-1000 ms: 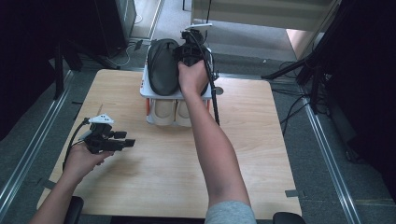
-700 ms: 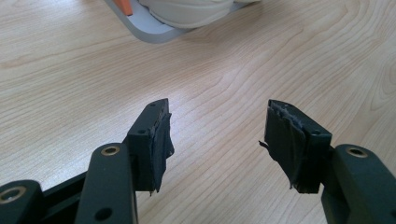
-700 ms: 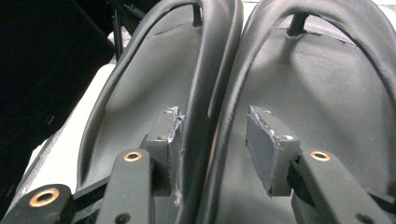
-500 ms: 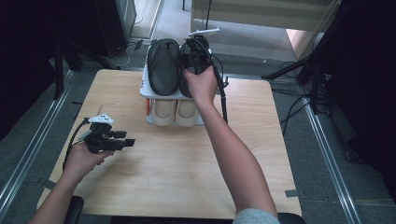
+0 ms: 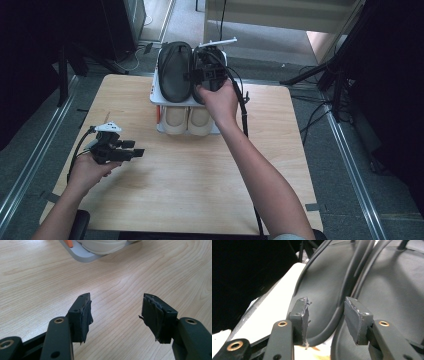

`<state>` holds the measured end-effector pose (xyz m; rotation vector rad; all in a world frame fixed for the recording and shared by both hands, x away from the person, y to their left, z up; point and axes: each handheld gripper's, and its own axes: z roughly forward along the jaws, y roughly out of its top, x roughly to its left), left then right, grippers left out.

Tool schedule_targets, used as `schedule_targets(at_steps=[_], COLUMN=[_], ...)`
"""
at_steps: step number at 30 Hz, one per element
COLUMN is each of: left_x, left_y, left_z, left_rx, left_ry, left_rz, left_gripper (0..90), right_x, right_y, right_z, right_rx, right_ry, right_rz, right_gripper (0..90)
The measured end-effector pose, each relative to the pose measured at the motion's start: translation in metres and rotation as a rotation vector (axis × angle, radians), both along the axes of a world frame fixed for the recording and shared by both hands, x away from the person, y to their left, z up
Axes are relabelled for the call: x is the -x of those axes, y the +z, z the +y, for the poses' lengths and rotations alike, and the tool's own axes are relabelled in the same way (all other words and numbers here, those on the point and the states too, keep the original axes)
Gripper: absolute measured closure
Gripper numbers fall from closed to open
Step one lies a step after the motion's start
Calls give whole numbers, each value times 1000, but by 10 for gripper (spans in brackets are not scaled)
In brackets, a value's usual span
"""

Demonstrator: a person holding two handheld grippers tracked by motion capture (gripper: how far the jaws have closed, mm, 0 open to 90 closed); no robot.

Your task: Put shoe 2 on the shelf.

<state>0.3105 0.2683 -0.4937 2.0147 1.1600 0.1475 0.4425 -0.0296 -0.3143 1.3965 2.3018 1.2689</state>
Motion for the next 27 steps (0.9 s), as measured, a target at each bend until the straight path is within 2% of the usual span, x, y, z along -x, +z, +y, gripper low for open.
schedule_targets(at_steps=[4,6,9,13,15,17,20,25,27], left_x=[0,0,0,0,0,0,0,0,0], left_y=[0,0,0,0,0,0,0,0,0], left_z=[0,0,0,0,0,0,0,0,0], left_rx=[-2,-1,-7,-8,-9,-11,-11,-12,-12], left_ry=[-2,0,-1,-2,-4,-5,-4,-2,-1], left_rz=[0,-2,-2,-2,-1,0,0,0,0], left_gripper=[415,415,415,414,414,415,415,415,415], right_x=[11,17,24,36,40,45,53,64,69], right_y=[-1,-2,-6,-12,-15,-17,-21,-26,-30], right_z=[-2,-3,-7,-11,-13,-14,-16,-18,-21], right_rx=[1,-5,-6,-1,-5,-8,15,5,-6], right_ry=[27,41,84,138,157,169,183,212,233], right_rz=[-26,-23,-32,-74,-72,-71,-91,-96,-111], right_gripper=[565,564,549,549,548,542,527,521,514])
